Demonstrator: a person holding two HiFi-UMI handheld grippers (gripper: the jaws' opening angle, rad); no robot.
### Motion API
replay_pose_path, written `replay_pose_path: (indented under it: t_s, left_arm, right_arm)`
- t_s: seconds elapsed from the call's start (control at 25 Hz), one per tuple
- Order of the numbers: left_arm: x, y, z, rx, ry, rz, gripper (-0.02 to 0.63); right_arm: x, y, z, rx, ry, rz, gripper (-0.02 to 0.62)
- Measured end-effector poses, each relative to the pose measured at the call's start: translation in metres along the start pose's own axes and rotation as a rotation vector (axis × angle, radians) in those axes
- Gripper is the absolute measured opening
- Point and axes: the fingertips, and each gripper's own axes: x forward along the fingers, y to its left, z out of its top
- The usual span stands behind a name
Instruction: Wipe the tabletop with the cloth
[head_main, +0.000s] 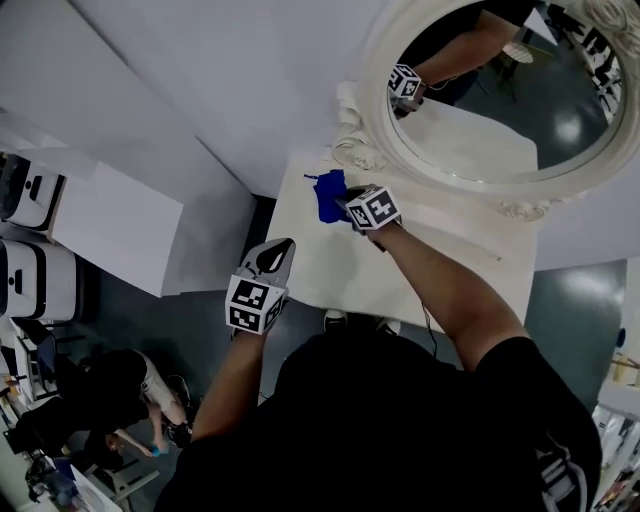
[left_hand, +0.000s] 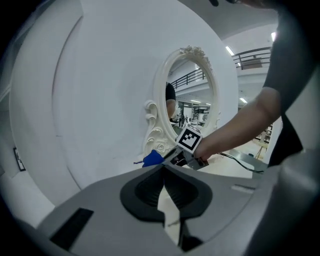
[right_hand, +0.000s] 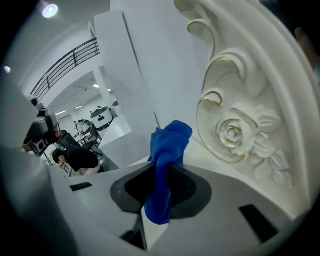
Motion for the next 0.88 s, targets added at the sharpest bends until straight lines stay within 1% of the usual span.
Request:
replay_pose_path:
  t_s: [0.08,0.2,0.44,0.64,0.88]
  left_arm:
    - [-0.005,0.011,-0.003,-0.012,0.002,0.022,0.012]
    - [-0.014,0.024,-0.012,-0.031,0.011,0.047,0.012]
    - [-0.022,0.045,-0.023,-0.052,0.02,0.081,0.012]
    - [-0.019,0.047,-0.022,-0.062,0.013,0.073,0.012]
    - [-0.007,0.036,-0.014,-0.037,0.009,0.047,0.012]
  right_arm:
    - [0.016,0.004,0.008,0.0,0.002,0.017,0.058]
    - [0.037,0.005,0.009,0.017,0.018,0.026,0.058]
    - [0.061,-0.01,0.001,0.065,0.058,0.006,0.058]
    - [0.061,-0.021,-0.007,0.094,0.07,-0.016,0.058]
    - [0.042,-0.043,-0.024,0.129,0.074,-0.059,0.059]
